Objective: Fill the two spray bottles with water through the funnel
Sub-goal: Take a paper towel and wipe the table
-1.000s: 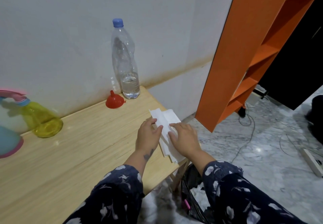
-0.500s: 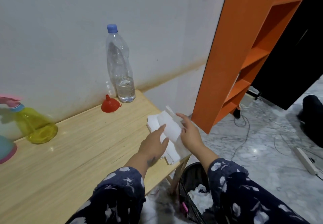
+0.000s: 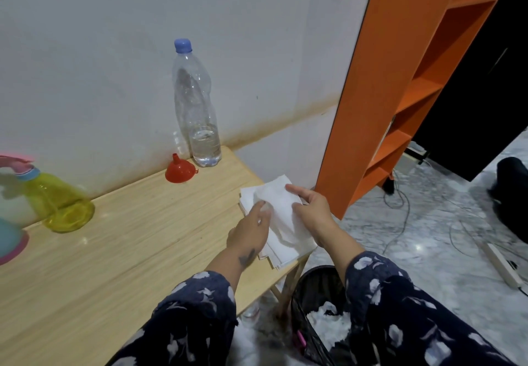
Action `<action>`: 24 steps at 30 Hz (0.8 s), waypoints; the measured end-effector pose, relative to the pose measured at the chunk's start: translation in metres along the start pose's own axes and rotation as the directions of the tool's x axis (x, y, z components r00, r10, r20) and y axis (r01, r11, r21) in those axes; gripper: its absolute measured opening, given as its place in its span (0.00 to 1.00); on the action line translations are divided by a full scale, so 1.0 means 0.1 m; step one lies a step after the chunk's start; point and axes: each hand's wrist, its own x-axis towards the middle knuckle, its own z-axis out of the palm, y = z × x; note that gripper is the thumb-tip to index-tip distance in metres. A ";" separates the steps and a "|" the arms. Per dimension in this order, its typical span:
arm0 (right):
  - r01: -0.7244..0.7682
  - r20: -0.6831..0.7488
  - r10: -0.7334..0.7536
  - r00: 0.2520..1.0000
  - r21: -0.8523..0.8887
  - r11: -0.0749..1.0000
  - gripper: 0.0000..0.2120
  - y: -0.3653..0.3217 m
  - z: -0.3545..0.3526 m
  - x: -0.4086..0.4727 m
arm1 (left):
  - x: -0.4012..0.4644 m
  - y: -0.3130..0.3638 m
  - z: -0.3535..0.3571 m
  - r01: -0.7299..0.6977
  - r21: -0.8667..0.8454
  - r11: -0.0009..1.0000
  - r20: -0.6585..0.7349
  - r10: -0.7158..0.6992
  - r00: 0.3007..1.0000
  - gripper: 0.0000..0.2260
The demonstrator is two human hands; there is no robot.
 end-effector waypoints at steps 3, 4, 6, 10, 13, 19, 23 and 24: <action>0.040 0.056 -0.044 0.997 0.068 0.997 0.25 -0.19 0.10 -0.04 | 0.01 0.18 -0.18 0.046 -0.535 0.844 -0.036 -0.077 0.996 0.22; 0.051 0.074 -0.057 0.996 0.081 0.995 0.25 -0.24 0.15 -0.05 | 0.00 0.22 -0.27 0.037 -0.631 0.775 -0.060 -0.097 0.994 0.21; 0.063 0.113 -0.072 0.991 0.086 0.994 0.25 -0.34 0.26 -0.09 | -0.03 0.26 -0.47 -0.021 -0.712 0.702 -0.144 -0.116 0.983 0.18; 0.113 0.170 -0.123 0.978 0.065 0.991 0.26 -0.47 0.50 -0.21 | -0.13 0.18 -0.86 -0.099 -0.746 0.659 -0.246 -0.135 0.960 0.08; 0.182 0.195 -0.178 0.965 -0.006 0.983 0.22 -0.55 0.73 -0.31 | -0.23 0.05 -1.08 -0.143 -0.699 0.700 -0.321 -0.128 0.939 0.08; 0.349 0.309 -0.356 0.882 0.081 0.934 0.14 -0.94 1.19 -0.56 | -0.48 -0.12 -1.40 -0.175 -0.524 0.833 -0.407 -0.064 0.911 0.17; 0.311 0.432 -0.386 0.815 0.235 0.921 0.14 -1.15 1.56 -0.74 | -0.67 -0.22 -1.64 -0.254 -0.317 0.914 -0.464 0.084 0.882 0.18; 0.316 0.429 -0.392 0.814 0.239 0.918 0.14 -1.19 1.63 -0.77 | -0.71 -0.26 -1.71 -0.265 -0.266 0.927 -0.481 0.110 0.869 0.19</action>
